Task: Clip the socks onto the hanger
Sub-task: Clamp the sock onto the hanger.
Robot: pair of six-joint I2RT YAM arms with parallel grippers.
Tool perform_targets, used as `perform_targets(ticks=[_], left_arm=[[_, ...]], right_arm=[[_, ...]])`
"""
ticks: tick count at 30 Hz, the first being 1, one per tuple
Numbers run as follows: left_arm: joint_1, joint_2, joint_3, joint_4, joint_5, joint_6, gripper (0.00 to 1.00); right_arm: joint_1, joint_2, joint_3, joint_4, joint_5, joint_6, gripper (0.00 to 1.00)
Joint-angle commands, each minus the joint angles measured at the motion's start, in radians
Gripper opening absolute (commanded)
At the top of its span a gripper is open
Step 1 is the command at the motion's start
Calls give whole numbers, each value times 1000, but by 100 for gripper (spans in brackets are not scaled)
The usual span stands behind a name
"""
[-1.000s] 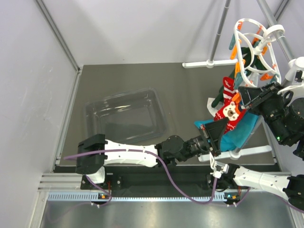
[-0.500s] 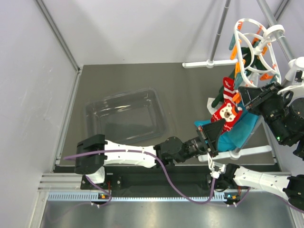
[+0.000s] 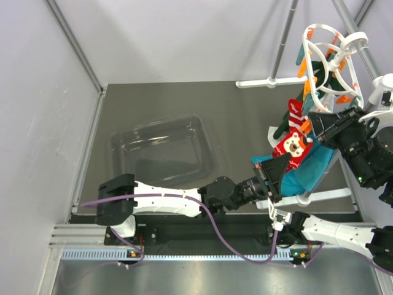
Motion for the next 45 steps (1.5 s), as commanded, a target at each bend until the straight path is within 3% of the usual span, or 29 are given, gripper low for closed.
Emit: perform_targets(ticks=[1,29,31,34,35,45], left_arm=[[-3,-41,36,74,13,13,0],[17,28,154,46,35,21,0],[19,27,155,39,35,21,0],[19,31,160,34,36,20,0],[19,33,162,34,35,18,0],[19,53,171,36,33,1,0]], right_arm=[[1,29,-26,-64,-99,2,0],[-1,23,-13,-68,-118,8,0],[-1,17,-15,-64,-119,6,14],[-1,7,-18,-56,-122,6,24],[-1,6,-16,-58,-122,6,31],[1,-10,-12,-56,-118,2,48]])
